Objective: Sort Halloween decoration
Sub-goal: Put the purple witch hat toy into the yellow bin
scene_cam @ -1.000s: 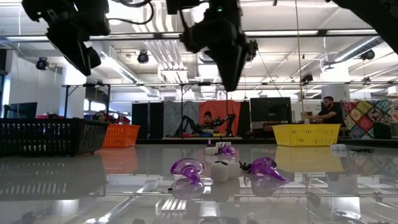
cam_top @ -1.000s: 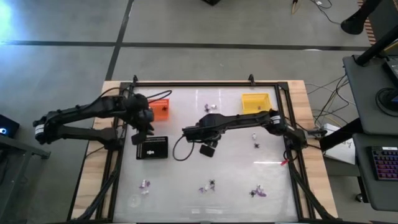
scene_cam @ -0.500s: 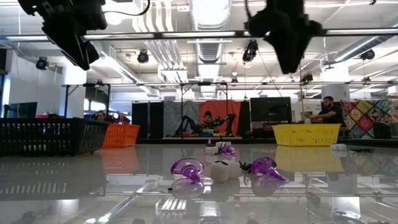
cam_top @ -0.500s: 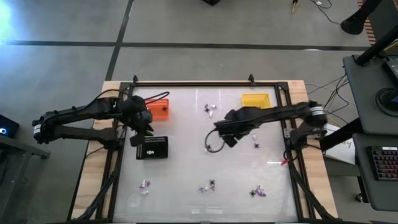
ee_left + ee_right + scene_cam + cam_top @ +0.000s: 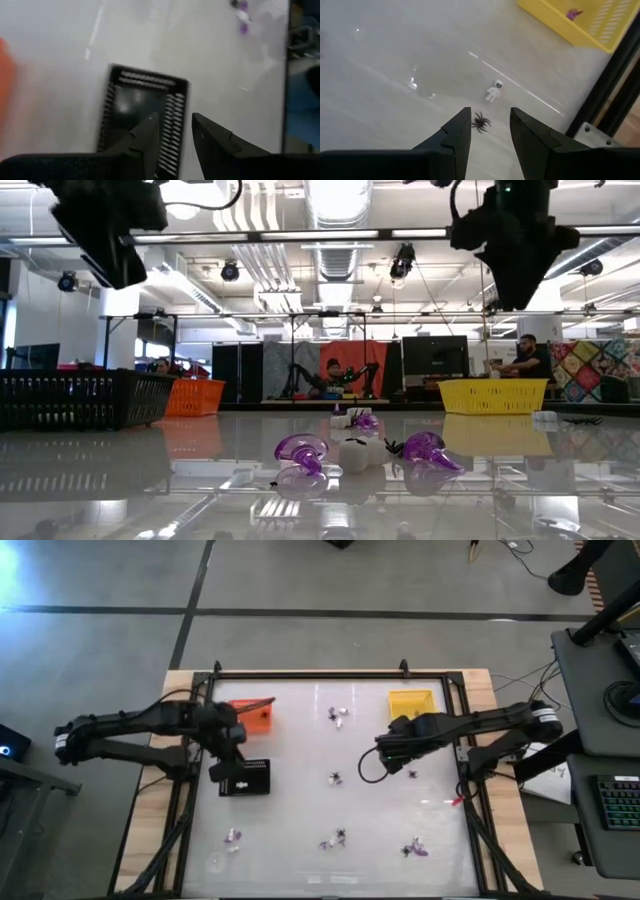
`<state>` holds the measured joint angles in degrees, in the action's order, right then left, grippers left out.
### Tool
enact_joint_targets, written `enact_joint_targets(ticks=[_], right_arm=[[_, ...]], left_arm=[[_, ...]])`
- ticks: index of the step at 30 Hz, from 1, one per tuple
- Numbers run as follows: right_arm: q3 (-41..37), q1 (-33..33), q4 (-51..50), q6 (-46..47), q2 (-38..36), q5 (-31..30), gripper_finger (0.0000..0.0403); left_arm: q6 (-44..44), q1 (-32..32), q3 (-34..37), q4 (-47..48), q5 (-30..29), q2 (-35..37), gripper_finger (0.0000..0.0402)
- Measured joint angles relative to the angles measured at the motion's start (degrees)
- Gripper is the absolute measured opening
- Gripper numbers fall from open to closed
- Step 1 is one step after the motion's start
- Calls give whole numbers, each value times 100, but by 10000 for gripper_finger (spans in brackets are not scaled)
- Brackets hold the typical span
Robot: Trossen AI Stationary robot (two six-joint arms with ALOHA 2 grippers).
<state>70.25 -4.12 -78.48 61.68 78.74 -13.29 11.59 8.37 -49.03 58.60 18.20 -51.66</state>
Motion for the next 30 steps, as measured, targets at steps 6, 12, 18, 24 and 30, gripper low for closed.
enact_joint_targets(ticks=[6,12,18,24,30], right_arm=[[-48,2,-6,120,-34,-26,128],[-34,2,-4,228,-37,-27,128],[-34,2,16,419,-37,-30,128],[-30,2,150,371,-37,-131,128],[-30,2,149,191,-37,-178,128]], left_arm=[[825,-1285,1,-4,-243,-72,100],[1874,-2633,13,-6,-784,-205,100],[3317,-3605,13,-106,-1132,-395,100],[4471,-4058,13,-184,-1494,-483,100],[5521,-4327,24,-522,-1827,-729,100]])
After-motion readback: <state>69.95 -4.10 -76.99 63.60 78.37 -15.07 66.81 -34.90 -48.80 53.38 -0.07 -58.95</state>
